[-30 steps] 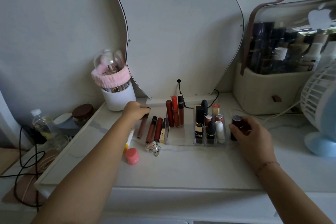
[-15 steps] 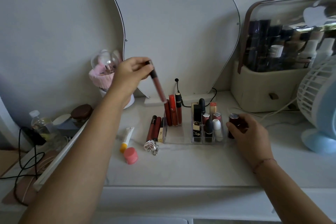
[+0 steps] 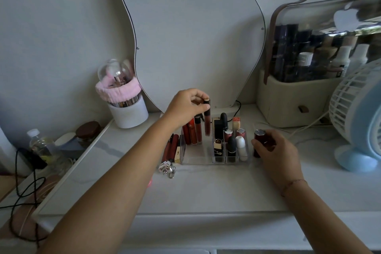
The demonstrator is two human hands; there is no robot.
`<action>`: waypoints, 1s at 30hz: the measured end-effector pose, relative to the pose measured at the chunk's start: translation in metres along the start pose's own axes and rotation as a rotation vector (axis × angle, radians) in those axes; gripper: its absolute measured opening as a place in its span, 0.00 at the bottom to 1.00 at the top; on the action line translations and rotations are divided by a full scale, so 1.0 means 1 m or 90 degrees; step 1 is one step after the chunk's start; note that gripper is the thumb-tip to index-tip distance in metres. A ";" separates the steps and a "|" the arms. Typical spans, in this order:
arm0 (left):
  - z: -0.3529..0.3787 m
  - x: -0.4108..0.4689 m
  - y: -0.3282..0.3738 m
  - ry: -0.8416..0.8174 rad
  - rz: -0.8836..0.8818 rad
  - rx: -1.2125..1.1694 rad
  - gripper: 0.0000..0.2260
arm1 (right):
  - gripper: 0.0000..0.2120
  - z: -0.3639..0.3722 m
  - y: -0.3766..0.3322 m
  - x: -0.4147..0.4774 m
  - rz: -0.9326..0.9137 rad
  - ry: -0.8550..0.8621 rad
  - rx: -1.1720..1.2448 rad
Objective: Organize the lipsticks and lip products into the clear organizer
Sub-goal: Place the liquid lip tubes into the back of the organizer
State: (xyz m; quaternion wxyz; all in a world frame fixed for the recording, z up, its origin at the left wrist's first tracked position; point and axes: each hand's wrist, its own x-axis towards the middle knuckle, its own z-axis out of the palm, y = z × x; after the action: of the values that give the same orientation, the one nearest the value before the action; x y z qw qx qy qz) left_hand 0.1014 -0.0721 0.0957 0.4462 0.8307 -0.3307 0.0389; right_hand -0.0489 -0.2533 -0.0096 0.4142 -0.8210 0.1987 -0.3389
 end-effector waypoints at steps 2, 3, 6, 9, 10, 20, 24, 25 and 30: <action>0.003 -0.001 -0.008 -0.015 -0.013 -0.001 0.08 | 0.10 0.000 0.000 0.000 0.000 0.001 0.000; 0.005 -0.001 -0.012 -0.021 -0.016 -0.001 0.08 | 0.10 0.000 0.000 0.000 -0.001 0.003 -0.001; 0.007 -0.002 -0.020 -0.027 -0.026 -0.005 0.08 | 0.10 0.000 0.000 0.000 -0.010 0.005 -0.009; 0.006 -0.001 -0.023 -0.030 -0.026 -0.006 0.09 | 0.10 0.000 0.000 0.001 -0.003 0.009 -0.005; 0.005 -0.001 -0.024 -0.035 -0.024 -0.005 0.09 | 0.10 0.000 0.001 0.001 -0.001 0.011 -0.004; -0.002 -0.001 -0.030 -0.078 -0.012 -0.022 0.16 | 0.10 0.001 0.002 0.001 -0.010 0.009 -0.008; -0.014 -0.004 -0.030 -0.066 -0.011 -0.040 0.16 | 0.10 0.001 0.002 0.000 -0.010 0.006 -0.009; -0.020 -0.004 -0.032 -0.045 -0.010 -0.050 0.15 | 0.10 0.001 0.002 0.001 -0.011 0.006 -0.009; -0.050 -0.010 -0.062 0.137 -0.077 -0.049 0.09 | 0.11 0.001 0.001 0.001 -0.011 0.001 -0.003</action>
State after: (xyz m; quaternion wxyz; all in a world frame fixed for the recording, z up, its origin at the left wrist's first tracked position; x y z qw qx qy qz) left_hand 0.1417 -0.0054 0.0777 0.5122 0.8225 -0.2311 0.0883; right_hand -0.0477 -0.2536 -0.0105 0.4092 -0.8233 0.1930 -0.3429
